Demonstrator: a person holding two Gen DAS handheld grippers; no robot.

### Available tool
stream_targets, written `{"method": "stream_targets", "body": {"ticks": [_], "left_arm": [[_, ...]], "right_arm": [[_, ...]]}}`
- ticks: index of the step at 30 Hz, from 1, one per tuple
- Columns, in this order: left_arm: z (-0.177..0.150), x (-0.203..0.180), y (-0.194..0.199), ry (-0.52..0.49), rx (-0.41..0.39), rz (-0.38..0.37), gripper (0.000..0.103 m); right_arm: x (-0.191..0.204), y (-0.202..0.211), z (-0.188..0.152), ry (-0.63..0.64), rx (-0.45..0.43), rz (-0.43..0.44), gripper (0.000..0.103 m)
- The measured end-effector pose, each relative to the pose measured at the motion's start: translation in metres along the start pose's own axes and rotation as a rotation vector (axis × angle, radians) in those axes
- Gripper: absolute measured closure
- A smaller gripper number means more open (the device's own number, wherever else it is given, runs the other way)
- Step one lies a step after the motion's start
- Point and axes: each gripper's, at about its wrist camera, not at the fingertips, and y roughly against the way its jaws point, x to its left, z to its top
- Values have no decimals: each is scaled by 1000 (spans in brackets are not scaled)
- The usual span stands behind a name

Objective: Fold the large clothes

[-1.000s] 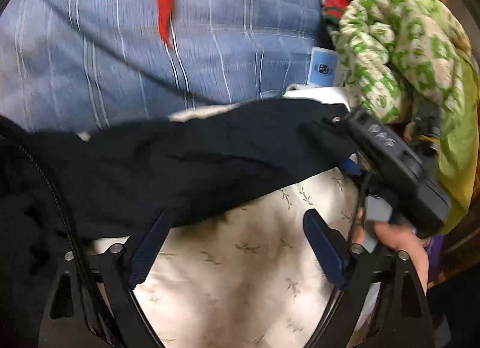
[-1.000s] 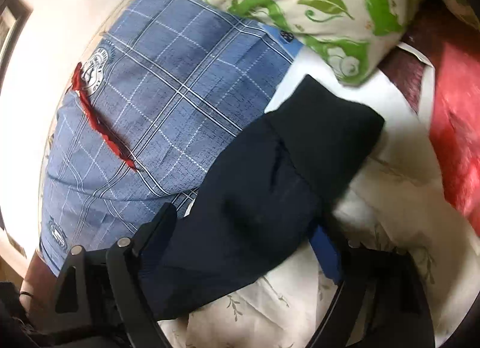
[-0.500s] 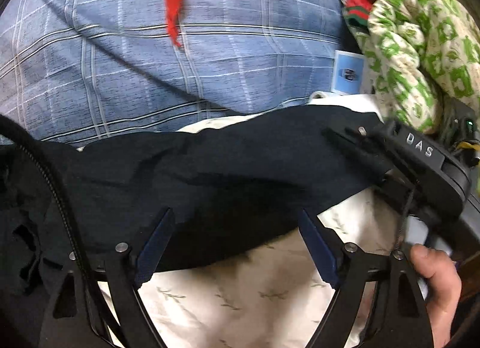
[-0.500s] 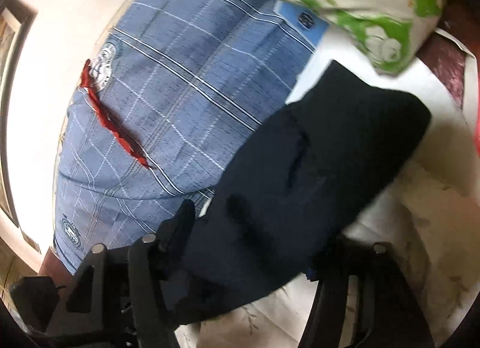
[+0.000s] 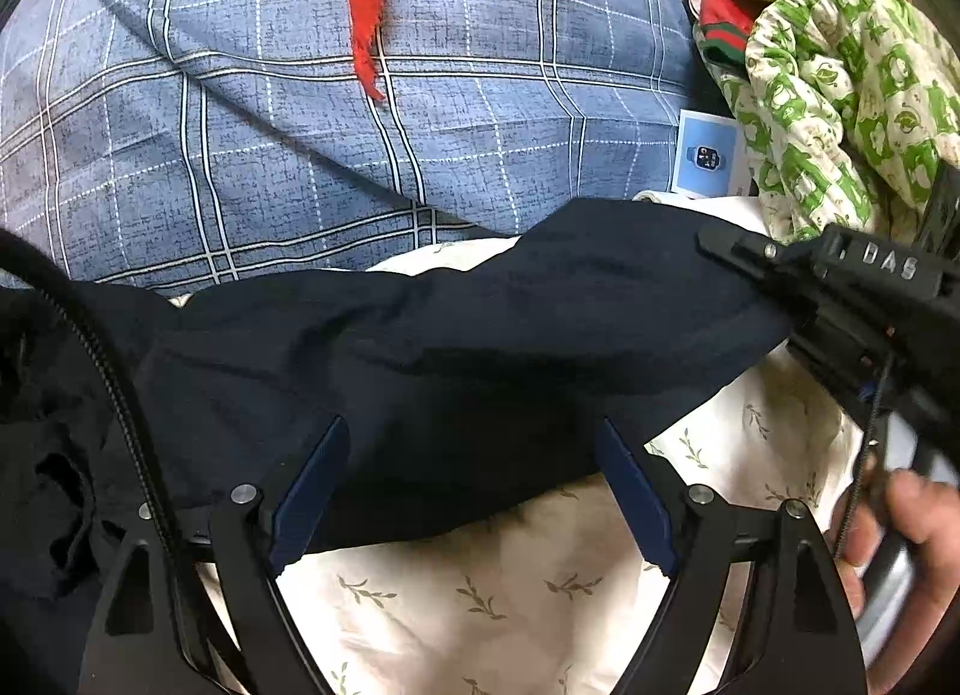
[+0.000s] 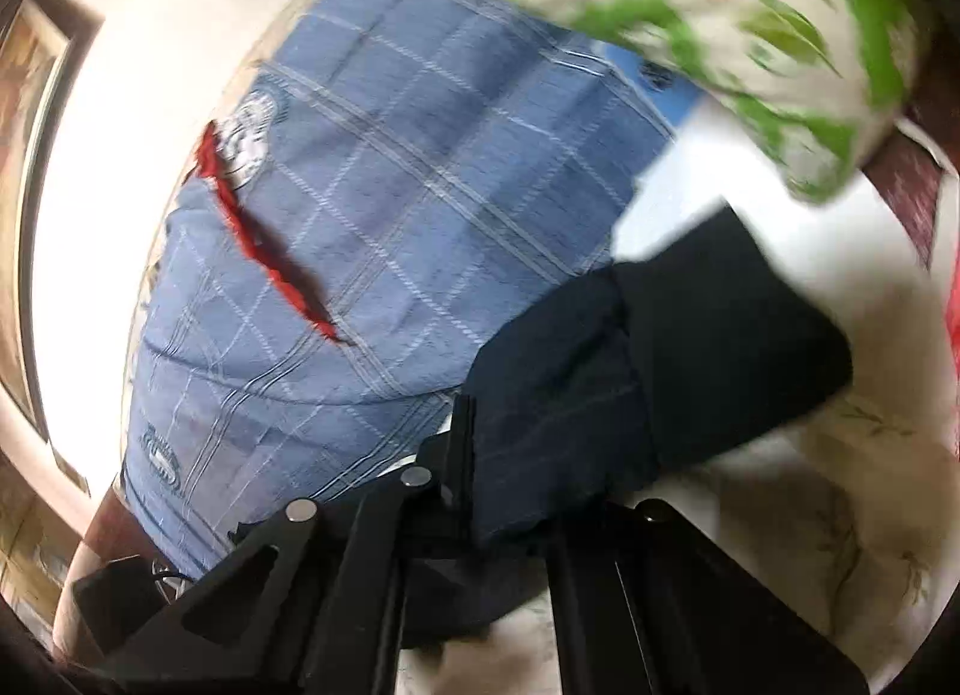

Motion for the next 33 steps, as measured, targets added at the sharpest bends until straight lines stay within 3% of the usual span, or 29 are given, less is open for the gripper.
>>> {"method": "stream_targets", "body": {"ticks": [3,7,10,13,17,21,26,28,33], "left_arm": [[4,9,8,15,6,20,18],[9,46,42,84,-35,30,18],[5,90,82,125,-82,89,17],[-10,155,122,193,-109,194,16],[-51,247,164,338,-100,257,16],[-109,331,203,517,-84,316,16],[-166,408,221,638,-30,389,16],[-179,423,223,660,-17,401,16],[-194,447,232,678,-32,403,16]], "right_arm": [[32,3,4,51,8,6,99],[108,4,5,213,48,17,99],[167,1,-6,300,86,61,99],[239,-14,-34,425,143,69,100],[325,-55,-96,659,217,9,100],[391,-122,-185,873,335,-56,100],[425,-213,-310,1012,536,-109,100],[434,-239,-351,1065,578,-132,100],[451,-260,-414,1166,616,-169,100]]}}
